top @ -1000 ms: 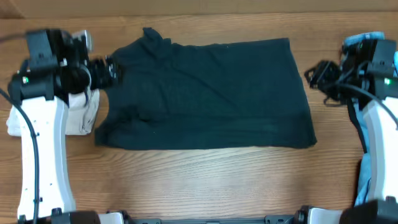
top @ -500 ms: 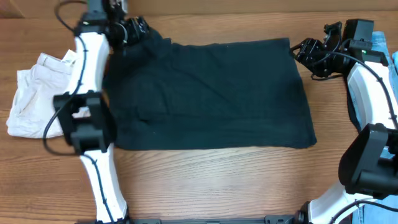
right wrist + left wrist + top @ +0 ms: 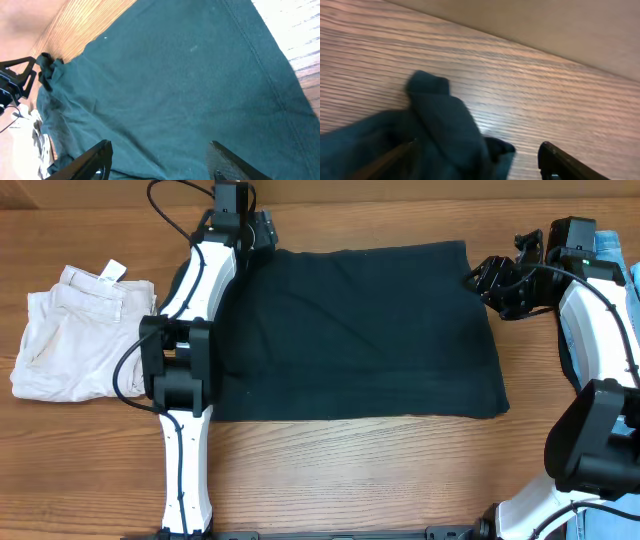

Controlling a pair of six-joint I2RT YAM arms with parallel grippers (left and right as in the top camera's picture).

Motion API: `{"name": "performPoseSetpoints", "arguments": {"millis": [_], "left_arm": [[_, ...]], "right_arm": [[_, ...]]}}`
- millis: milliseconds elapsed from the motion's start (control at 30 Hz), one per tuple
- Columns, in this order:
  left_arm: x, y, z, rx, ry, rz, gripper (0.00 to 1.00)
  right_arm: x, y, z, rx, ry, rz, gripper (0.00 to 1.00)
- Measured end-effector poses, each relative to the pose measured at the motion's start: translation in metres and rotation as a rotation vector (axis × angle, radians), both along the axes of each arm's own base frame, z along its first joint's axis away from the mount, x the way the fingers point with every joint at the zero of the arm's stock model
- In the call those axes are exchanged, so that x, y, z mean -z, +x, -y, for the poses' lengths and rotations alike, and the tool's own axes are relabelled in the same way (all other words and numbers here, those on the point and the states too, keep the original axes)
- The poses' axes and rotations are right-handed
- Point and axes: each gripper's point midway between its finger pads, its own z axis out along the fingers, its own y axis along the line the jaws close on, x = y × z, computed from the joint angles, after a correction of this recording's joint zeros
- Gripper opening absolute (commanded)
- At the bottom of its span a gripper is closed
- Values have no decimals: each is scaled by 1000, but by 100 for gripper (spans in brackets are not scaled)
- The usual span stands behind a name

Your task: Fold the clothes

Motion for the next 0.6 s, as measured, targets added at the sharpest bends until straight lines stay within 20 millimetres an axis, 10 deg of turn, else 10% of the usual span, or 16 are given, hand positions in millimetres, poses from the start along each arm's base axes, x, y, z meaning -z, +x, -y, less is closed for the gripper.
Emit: {"name": "performPoseSetpoints", "arguments": {"millis": [267, 500, 600], "left_arm": [[18, 10, -15, -85, 5, 21, 61], [35, 12, -12, -104, -34, 14, 4], [34, 14, -12, -100, -56, 13, 4]], "right_arm": [[3, -3, 0, -3, 0, -11, 55], [15, -12, -2, -3, 9, -51, 53], [15, -12, -2, -3, 8, -50, 52]]}}
